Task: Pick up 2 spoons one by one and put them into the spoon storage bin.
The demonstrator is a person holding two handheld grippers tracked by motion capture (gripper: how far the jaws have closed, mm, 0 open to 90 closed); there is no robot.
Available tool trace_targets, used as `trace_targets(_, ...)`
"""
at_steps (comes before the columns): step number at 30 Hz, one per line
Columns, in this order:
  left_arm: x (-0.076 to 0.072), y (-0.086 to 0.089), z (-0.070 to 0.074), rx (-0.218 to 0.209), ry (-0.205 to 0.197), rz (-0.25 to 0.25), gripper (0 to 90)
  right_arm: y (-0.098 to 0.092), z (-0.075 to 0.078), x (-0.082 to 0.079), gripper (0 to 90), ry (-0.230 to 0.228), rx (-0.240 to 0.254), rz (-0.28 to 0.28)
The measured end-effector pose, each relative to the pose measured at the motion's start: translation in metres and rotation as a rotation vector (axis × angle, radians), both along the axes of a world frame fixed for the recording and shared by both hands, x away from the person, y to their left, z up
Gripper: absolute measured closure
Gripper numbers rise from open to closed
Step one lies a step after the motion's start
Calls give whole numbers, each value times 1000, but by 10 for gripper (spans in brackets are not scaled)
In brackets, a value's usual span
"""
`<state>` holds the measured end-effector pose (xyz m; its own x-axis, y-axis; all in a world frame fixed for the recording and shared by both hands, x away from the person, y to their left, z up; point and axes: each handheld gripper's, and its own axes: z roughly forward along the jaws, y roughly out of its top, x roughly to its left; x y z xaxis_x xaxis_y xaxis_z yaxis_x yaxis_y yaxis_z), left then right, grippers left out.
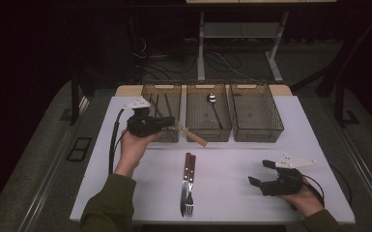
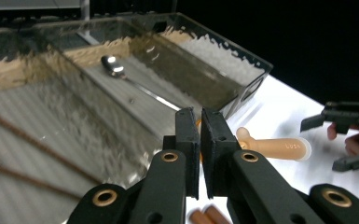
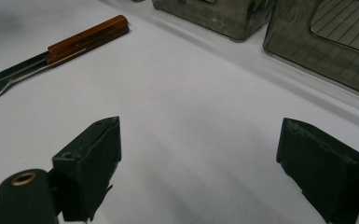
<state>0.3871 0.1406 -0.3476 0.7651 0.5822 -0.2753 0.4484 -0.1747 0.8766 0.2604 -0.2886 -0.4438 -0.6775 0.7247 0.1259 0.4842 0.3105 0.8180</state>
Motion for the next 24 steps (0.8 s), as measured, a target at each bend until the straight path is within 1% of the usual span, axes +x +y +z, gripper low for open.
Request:
trace_targets(4,8,-12,6,-1,-13,3,858,0,0,0,139,-2,2,0)
trace_targets(9,21,-26,8,18,-22,9,857,0,1,0,139,-4,0,2)
trace_targets(11,27,-32,8,10,-22,23,858,-1,1,0,139,-7,-2,2)
trace_targets(13,33,-39,7,23,-24,30,857,-1,2,0,139,-8,0,0)
trace_targets(15,40,-45,7,20,-26,39,857,-1,2,0,139,-6,10,-2)
trace_targets(20,52,-61,8,26,-26,64,857,-2,2,0,139,-6,15,2)
trace_targets(22,57,-69,8,50,-22,68,857,-2,3,0,139,-9,17,2)
trace_targets(24,61,-75,7,62,-22,74,857,-2,3,0,139,-10,16,2)
